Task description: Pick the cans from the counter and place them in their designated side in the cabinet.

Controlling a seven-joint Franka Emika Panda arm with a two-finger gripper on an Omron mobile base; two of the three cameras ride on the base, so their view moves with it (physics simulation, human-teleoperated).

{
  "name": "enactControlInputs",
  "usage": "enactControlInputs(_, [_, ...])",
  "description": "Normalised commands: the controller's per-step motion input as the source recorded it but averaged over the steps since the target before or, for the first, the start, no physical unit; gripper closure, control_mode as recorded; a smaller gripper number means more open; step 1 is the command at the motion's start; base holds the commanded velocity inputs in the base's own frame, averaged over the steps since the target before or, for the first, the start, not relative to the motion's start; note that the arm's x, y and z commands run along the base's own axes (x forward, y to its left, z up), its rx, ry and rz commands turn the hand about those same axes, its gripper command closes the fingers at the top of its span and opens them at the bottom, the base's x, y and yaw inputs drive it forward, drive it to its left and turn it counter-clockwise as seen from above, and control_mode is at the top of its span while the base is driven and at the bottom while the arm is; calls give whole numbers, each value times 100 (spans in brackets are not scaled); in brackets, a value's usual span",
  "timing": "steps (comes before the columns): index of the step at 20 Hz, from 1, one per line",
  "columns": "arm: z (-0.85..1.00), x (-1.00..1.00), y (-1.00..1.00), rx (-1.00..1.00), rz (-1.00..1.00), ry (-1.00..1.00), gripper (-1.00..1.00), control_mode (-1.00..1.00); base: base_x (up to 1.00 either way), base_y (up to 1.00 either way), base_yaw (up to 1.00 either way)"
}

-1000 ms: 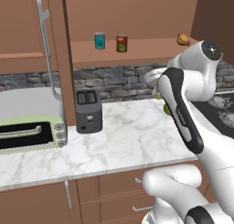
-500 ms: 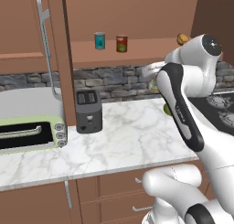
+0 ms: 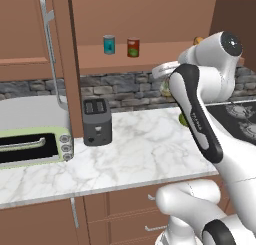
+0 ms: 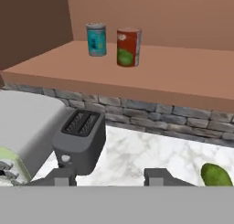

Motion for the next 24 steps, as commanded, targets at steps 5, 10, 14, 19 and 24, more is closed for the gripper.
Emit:
enactControlInputs(5, [23, 0, 9, 0, 2, -6, 100, -100, 0, 0, 0])
enactControlInputs(10, [21, 0, 8, 0, 2, -7, 100, -100, 0, 0, 0])
enactControlInputs(14, [17, 0, 8, 0, 2, -7, 100, -100, 0, 0, 0])
enactControlInputs(19, [15, 2, 10, 0, 2, -4, 100, -100, 0, 0, 0])
enactControlInputs(24, [13, 8, 8, 0, 2, -4, 100, -100, 0, 0, 0])
